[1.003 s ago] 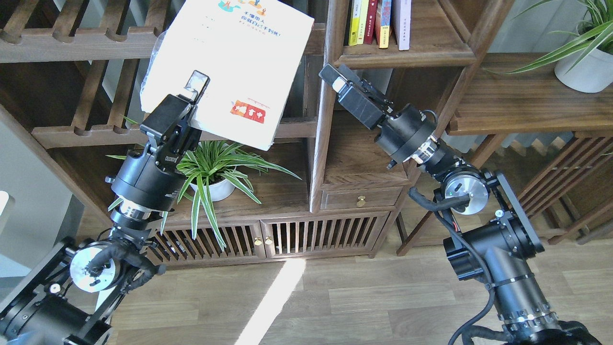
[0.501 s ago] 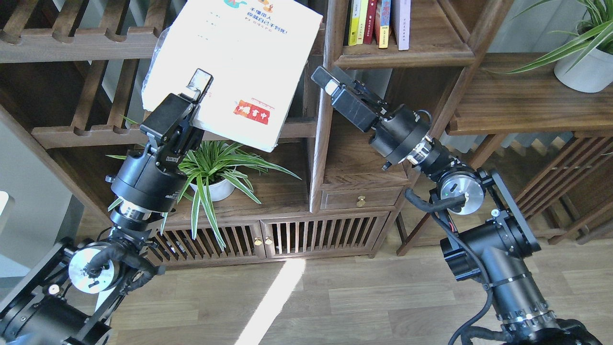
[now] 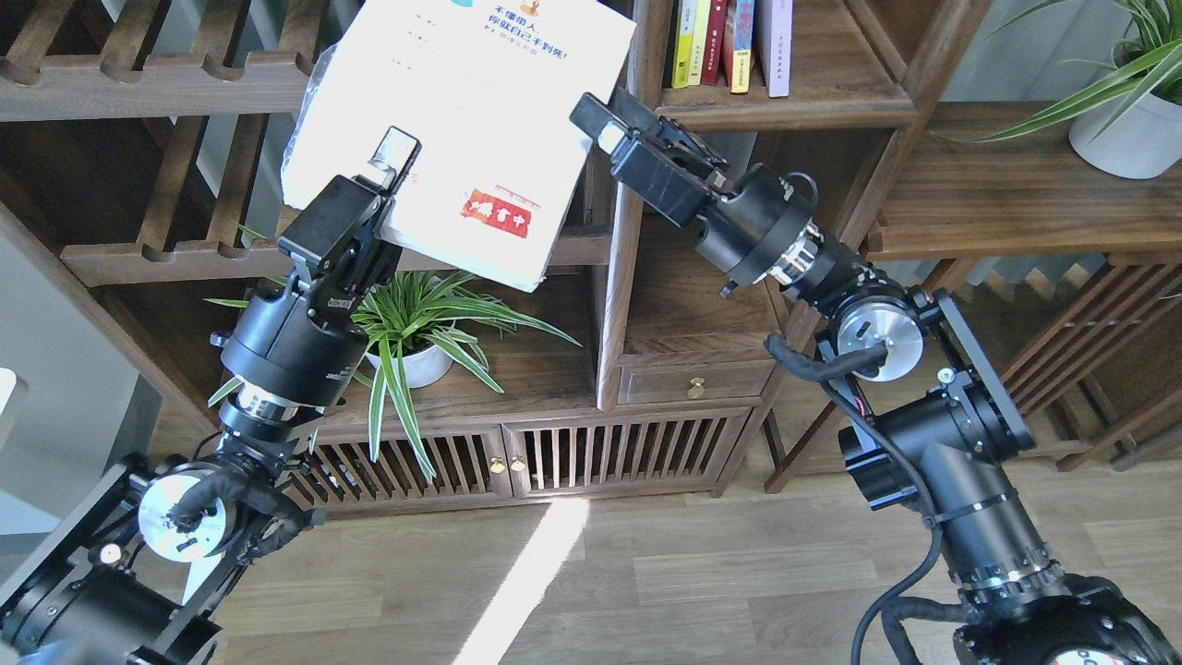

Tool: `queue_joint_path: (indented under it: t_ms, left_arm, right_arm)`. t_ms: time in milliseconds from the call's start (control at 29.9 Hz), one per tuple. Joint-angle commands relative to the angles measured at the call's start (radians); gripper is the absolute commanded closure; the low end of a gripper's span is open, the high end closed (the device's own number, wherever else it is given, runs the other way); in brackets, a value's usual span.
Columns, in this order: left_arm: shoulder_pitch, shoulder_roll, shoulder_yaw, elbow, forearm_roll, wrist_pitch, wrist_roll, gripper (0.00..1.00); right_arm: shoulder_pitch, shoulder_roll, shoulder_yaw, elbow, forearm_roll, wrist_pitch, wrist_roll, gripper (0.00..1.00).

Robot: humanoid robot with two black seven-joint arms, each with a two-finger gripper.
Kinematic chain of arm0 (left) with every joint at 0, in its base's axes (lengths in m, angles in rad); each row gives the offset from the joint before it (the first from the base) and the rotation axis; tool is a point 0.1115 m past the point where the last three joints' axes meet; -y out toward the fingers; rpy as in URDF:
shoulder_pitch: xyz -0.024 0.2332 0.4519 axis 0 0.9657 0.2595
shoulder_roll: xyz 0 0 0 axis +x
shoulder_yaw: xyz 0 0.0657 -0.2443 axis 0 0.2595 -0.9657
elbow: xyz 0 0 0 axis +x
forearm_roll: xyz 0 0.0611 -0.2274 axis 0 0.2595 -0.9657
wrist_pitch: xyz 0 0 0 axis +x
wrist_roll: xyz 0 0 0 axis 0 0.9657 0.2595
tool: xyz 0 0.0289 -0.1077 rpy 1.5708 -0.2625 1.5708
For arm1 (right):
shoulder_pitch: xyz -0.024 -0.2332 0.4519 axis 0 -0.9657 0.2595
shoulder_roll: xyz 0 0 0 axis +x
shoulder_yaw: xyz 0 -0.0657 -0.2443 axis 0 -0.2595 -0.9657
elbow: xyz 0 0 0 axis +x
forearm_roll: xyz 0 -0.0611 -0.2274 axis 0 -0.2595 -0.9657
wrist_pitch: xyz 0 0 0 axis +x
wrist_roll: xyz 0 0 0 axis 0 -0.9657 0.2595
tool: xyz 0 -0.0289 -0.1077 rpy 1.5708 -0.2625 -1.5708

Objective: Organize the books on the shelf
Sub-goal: 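Bring the right gripper to the raised white book's upper edge, then hold the white book upright between both grippers and adjust grip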

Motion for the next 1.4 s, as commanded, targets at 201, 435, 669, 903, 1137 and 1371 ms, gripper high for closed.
queue_joint_path:
  t_ms: [201,435,669,903,1137,1371]
  left_arm:
    - [-0.003,-0.008,0.000,0.000,0.002,0.000,0.006,0.99]
    - [0.003,-0.005,0.001,0.002,0.002,0.000,0.006,0.99]
    - [0.011,0.001,0.001,0.006,0.002,0.000,0.005,0.98]
    - [0.026,-0.001,-0.002,0.003,0.002,0.000,0.005,0.99]
    - [0.029,0.001,-0.008,-0.011,0.001,0.000,0.003,1.00]
    - [0.058,0.007,-0.060,-0.048,-0.001,0.000,-0.004,1.00]
  right_arm:
    - [0.038,0.000,-0.075,-0.002,0.002,-0.035,0.010,0.05]
    - [0.069,0.000,-0.091,-0.002,0.002,-0.049,0.010,0.05]
    - [0.127,0.000,-0.147,-0.002,0.022,-0.095,0.012,0.05]
    - [0.146,0.000,-0.186,-0.005,0.043,-0.120,0.013,0.05]
    - [0.086,0.000,-0.178,-0.008,0.049,-0.120,0.013,0.03]
    - [0.089,0.000,-0.181,-0.022,0.081,-0.124,0.013,0.03]
